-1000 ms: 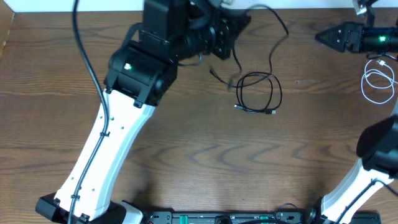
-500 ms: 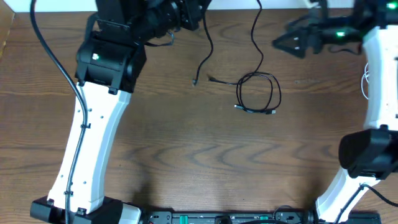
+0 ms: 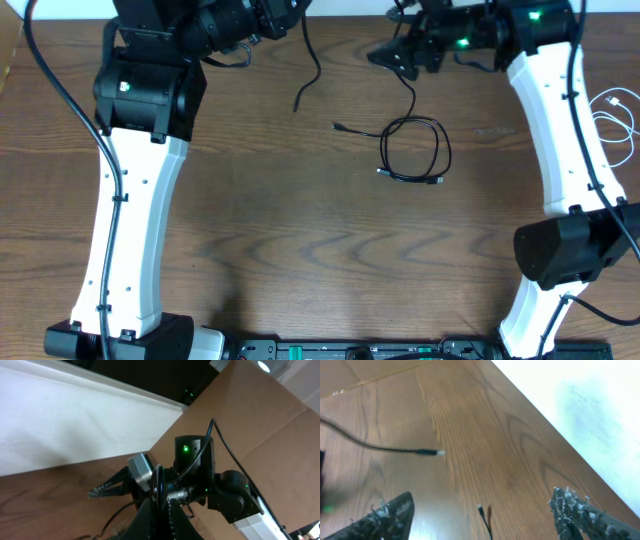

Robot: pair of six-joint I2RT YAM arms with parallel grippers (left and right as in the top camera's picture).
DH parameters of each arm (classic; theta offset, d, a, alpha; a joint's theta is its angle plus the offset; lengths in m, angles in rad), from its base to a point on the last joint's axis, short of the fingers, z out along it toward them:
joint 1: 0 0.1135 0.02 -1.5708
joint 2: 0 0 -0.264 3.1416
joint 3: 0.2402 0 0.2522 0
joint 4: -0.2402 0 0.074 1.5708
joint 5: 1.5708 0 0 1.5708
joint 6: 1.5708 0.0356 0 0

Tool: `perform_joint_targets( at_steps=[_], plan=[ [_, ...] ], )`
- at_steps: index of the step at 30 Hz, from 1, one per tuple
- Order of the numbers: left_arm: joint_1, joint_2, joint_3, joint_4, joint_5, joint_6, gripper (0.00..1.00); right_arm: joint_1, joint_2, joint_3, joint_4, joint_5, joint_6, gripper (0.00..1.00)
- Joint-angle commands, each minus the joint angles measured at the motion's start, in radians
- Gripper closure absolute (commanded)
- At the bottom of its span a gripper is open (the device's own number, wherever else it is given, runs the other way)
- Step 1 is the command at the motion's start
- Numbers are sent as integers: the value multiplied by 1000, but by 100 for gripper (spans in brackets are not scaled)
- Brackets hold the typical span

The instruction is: Untangle cables

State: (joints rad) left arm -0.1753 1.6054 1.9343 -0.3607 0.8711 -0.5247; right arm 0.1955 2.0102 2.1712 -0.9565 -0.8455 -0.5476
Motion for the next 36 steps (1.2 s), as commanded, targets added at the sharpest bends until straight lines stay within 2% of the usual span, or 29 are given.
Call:
perform_joint_targets(
  at_steps=[1, 2, 4, 5, 11, 17, 18, 23, 28, 36],
  plan=[
    [29, -19, 6, 4, 48, -28, 92, 11, 29, 3, 23, 36, 64, 27],
    [35, -19, 6, 4, 54, -27, 93, 11, 32, 3, 22, 36, 64, 32],
    [56, -19, 5, -2, 63, -27, 93, 10, 35, 2, 15, 39, 77, 88],
    [64, -19, 5, -5, 63, -27, 93, 7, 35, 2, 15, 45, 95, 99],
    [96, -18, -3, -120, 17, 66, 91, -18, 8, 4, 72, 125, 354, 99],
    [95, -18, -4, -315, -159, 159, 73, -55, -68, 27, 209, 192, 624, 99],
    [95, -18, -4, -365, -188, 187, 70, -65, -101, 29, 257, 228, 710, 99],
    [96, -18, -5, -430, -210, 241, 67, -88, -181, 29, 293, 299, 832, 99],
    [96, -18, -6, -451, -211, 263, 66, -90, -226, 29, 151, 403, 908, 99],
    [96, -18, -6, -454, -211, 263, 66, -89, -214, 29, -211, 446, 864, 99]
  ],
)
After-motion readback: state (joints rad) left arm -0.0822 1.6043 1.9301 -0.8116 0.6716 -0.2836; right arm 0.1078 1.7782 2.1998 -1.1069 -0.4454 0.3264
